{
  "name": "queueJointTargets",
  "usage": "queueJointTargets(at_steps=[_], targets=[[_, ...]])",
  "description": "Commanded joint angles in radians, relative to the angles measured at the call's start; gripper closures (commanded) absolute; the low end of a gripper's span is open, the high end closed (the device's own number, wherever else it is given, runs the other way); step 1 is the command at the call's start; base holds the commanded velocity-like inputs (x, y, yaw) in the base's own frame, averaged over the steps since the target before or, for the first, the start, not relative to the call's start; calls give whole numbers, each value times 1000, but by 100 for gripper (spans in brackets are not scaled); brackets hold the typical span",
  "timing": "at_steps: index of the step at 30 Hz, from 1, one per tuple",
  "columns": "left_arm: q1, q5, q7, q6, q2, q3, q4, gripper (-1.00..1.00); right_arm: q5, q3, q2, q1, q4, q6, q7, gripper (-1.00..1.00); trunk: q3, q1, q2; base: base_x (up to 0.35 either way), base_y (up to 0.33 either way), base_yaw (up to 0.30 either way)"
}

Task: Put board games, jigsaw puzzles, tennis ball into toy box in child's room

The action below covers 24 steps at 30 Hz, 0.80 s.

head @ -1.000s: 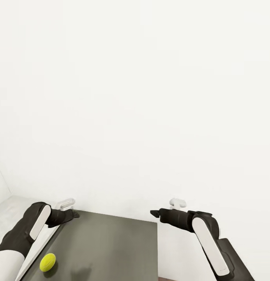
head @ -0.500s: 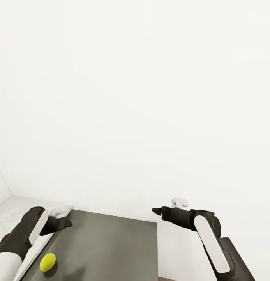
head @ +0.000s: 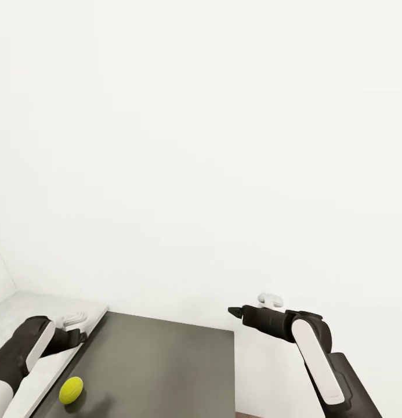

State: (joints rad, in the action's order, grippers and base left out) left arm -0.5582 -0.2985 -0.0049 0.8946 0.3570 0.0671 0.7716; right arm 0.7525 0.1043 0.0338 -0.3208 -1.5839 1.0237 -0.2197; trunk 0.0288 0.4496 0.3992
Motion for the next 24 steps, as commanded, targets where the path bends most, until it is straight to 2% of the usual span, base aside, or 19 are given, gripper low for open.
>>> queueJointTargets(at_steps=[1, 5, 7, 10, 11, 14, 17, 24], targets=[[0, -1, 0, 0, -1, 1, -4, -100, 10, 1, 1, -1, -1, 2, -10, -100, 0, 0, 1, 0, 0, 0], [-1, -2, 1, -41, -2, -2, -31, -100, 10, 1, -1, -7, -1, 4, -11, -100, 0, 0, 1, 0, 0, 0], [-5, -2, 0, -85, -3, -2, -78, -100, 16, 3, -2, -9, -1, 10, -10, -100, 0, 0, 1, 0, 0, 0], [-7, 0, -1, -113, -10, -3, -115, -100, 29, 13, -9, -12, -1, 16, -10, -100, 0, 0, 1, 0, 0, 0], [-8, 0, -1, -117, -11, -3, -120, -100, 33, 16, -15, -12, -1, 18, -10, -100, 0, 0, 1, 0, 0, 0], [-9, 2, -1, -127, -18, -4, -136, -100, 61, 31, -62, -13, -1, 24, -10, -100, 0, 0, 1, 0, 0, 0], [-9, 5, 0, -128, -30, -5, -141, -100, 74, 33, -70, -13, -1, 24, -10, -100, 0, 0, 1, 0, 0, 0], [-7, 78, -4, -132, -55, -37, -153, -100, 83, 25, -71, -14, -1, 24, -10, -100, 0, 0, 1, 0, 0, 0]])
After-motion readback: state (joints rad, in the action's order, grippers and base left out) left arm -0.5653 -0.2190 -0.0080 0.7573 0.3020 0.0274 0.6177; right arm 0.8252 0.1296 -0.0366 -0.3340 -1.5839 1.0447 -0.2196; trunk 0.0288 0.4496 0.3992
